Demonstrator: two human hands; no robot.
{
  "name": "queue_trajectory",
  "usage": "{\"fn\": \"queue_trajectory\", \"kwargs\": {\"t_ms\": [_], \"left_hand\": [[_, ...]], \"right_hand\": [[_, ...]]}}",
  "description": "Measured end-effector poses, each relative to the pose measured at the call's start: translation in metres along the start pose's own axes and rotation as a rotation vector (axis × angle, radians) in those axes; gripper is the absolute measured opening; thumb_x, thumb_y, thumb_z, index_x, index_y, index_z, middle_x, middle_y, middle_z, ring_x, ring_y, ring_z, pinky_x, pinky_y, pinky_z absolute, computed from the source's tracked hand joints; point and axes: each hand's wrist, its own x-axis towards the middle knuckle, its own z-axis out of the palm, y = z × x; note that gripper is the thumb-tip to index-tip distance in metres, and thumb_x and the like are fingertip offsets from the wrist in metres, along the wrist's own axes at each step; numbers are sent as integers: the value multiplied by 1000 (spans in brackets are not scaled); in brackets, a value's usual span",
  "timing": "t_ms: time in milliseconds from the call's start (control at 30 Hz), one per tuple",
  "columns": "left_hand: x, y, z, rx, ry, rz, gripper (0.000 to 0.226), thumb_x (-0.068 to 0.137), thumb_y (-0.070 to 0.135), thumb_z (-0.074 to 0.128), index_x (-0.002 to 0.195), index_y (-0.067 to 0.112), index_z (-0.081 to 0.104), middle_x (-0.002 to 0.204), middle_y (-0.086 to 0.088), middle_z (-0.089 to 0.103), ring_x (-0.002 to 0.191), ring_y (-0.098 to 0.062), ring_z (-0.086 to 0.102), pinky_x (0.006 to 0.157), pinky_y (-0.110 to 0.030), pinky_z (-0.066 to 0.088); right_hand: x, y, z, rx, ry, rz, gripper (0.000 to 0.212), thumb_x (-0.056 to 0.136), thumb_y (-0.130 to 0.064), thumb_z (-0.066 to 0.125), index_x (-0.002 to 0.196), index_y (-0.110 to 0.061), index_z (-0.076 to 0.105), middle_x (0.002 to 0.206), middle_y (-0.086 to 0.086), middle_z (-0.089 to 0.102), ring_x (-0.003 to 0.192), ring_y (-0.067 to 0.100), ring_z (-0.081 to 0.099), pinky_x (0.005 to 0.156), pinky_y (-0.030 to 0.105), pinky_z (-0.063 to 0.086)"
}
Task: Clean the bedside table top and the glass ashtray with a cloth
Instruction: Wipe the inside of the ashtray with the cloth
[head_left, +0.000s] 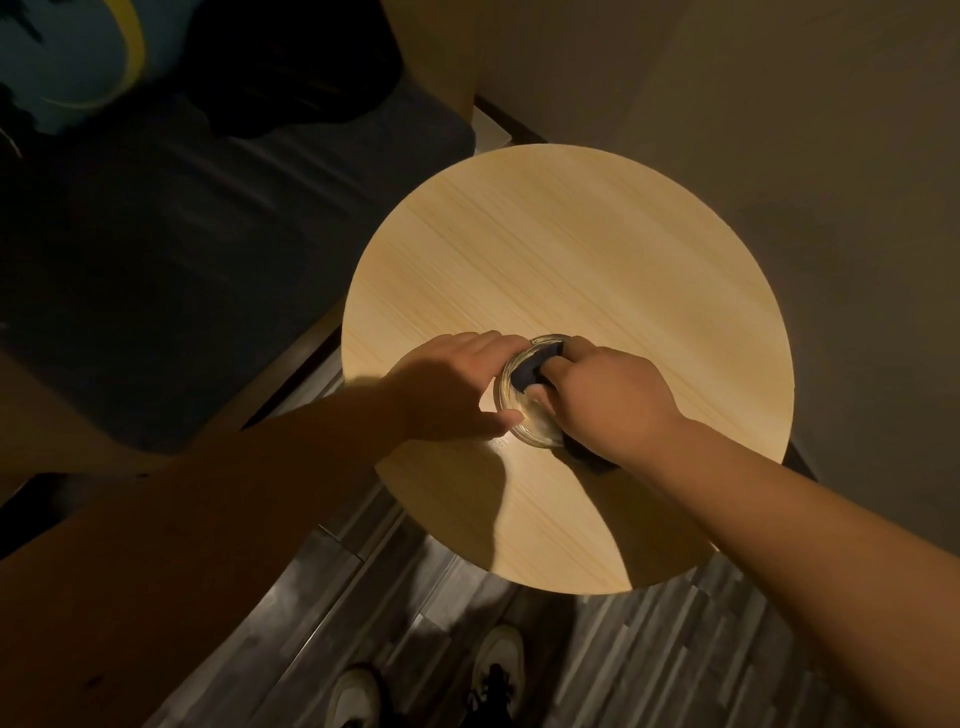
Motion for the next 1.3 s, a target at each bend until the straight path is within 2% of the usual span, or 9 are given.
{"fn": "queue_trajectory", "kwargs": {"t_ms": [200,300,533,667,767,900,1000,1167,1300], "left_hand": [[1,2,3,35,10,-59,66,79,54,61,118,0,57,95,-12,67,76,-25,64,63,-34,54],[3,5,4,54,37,-74,71,82,63,51,112,-1,60,88,-12,67,70,-24,63,57,-30,51],[0,6,7,107,45,15,63,75,48,61,116,-1,59,94,-16,69,76,-30,65,58,-38,55],[-1,7,10,64,53,-13,60,74,43,62,114,-2,60,92,-15,67,76,-30,64,60,-39,53],[0,8,8,63,68,-30,56,74,40,63,109,-3,63,86,-14,66,70,-27,62,58,-36,52],[-1,9,9,49,87,-32,61,72,40,64,113,-5,62,91,-16,68,74,-29,64,59,-37,54],[-2,11,13,43,77,-64,64,71,45,63,114,-2,61,91,-13,67,74,-30,63,58,-40,51],[0,12,8,-18,106,-80,55,70,37,64,108,-3,63,86,-11,66,71,-27,62,58,-39,52],[1,12,10,-3,132,-89,57,70,37,65,110,-4,64,91,-13,68,74,-27,64,58,-35,53]], "right_hand": [[-1,-13,-18,-155,-24,-96,36,92,-22,47,126,-10,50,117,10,51,93,30,56,57,34,39],[1,-9,-33,-233,-127,-15,28,90,-21,53,117,-12,55,108,9,52,78,25,52,52,32,35],[-4,8,-28,-42,-436,-97,19,91,-28,50,98,-23,67,87,0,65,77,23,62,68,35,53],[7,1,-20,77,-276,-127,12,87,-32,53,89,-30,65,85,-4,61,74,22,58,59,34,48],[16,-6,-24,3,-95,-88,15,88,-32,54,101,-29,61,96,-3,55,78,24,57,56,31,39],[-1,4,-23,-221,-208,-33,17,83,-25,63,100,-22,63,88,-2,57,70,22,55,56,31,46],[-11,6,-16,-95,-293,-106,14,88,-27,56,100,-27,62,85,-4,61,73,23,59,57,30,46],[13,-12,-7,131,47,46,13,88,-25,53,95,-29,63,88,-4,55,69,22,55,51,28,34],[0,1,-5,-48,13,133,11,88,-24,55,94,-19,63,88,1,55,65,25,56,54,32,48]]}}
